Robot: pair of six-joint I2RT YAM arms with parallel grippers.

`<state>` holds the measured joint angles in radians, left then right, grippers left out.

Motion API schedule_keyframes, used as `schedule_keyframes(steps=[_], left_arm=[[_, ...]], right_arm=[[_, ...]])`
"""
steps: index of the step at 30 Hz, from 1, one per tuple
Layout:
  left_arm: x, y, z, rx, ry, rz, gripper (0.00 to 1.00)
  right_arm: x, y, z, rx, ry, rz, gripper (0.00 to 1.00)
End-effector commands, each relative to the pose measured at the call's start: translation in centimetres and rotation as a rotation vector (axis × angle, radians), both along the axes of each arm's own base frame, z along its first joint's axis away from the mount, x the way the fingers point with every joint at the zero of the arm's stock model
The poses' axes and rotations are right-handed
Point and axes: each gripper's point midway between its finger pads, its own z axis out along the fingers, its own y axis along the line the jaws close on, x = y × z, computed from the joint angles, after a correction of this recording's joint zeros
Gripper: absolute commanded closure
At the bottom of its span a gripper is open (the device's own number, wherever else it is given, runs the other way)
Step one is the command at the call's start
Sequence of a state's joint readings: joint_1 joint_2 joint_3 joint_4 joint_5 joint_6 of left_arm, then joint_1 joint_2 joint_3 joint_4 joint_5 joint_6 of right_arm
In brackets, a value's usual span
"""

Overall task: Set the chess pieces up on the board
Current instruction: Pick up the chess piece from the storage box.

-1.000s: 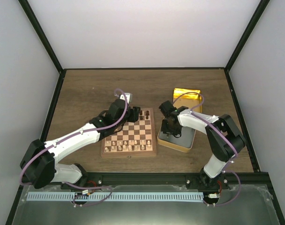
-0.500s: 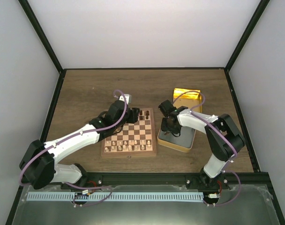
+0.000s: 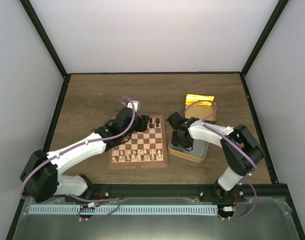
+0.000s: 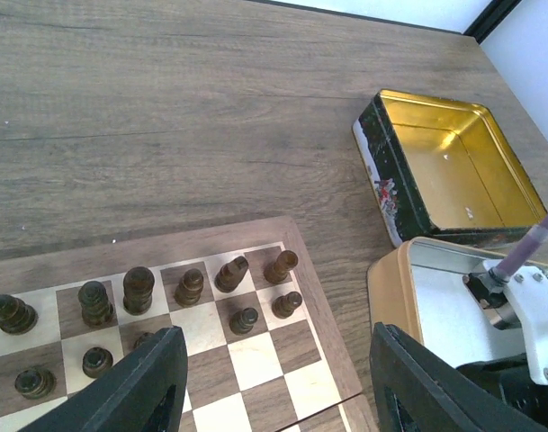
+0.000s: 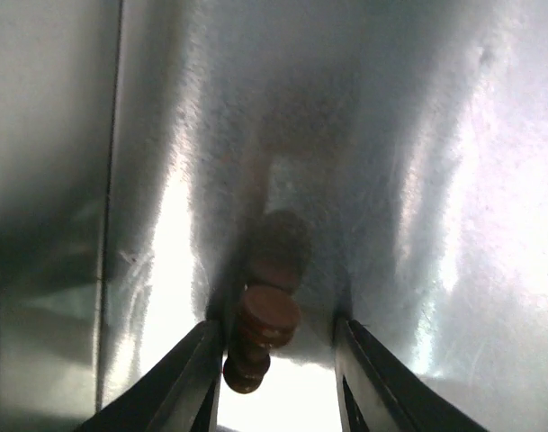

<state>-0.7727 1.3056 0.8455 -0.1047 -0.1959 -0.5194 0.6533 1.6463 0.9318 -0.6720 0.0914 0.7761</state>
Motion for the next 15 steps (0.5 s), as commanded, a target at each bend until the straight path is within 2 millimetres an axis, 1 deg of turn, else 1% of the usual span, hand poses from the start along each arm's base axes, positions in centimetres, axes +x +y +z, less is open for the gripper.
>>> schedule_keyframes(steps=[1,4,7,10,12,13,14,15], left_arm=[[-0.1,0.2,0.5,-0.026,-0.017,-0.001,0.42],[-0.2,0.1,0.4,-0.028,-0.015,-0.004,0.42],[-0.2,0.2,0.4,-0.028,-0.015,-0.002,0.42],[-0.3,0.2,0.4,-0.029,-0.014,0.0,0.42],[-0.3,0.2,0.5,-0.03,-0.013,-0.002,0.42],[-0.3,0.1,0.5,-0.031,-0.013,-0.003,0.42],[-0.3,0.2,0.5,-0.031,-0.014,-0.002,0.42],[-0.3,0.2,0.4,-0.029,-0.012,-0.002,0.42]], right_arm=[[-3.9,-2.3,-2.5,-0.092,0.137,-0.016,0.67],[-3.0,-1.9,-2.5,-0.093,0.111,-0.017,0.75],[-1.8,-1.8,-2.4,-0.101,0.067,-0.022,0.78],[-0.5,-2.0,-2.2,-0.094,0.025,-0.031,0.78],[0.0,-2.3,-2.3,-0.099,0.025,-0.035,0.72],[0.1,-2.3,-2.4,-0.1,0.027,-0.033,0.71],[0.1,-2.4,-2.4,-0.102,0.029,-0.031,0.72],[0.0,-2.3,-2.4,-0.097,0.031,-0.029,0.74]])
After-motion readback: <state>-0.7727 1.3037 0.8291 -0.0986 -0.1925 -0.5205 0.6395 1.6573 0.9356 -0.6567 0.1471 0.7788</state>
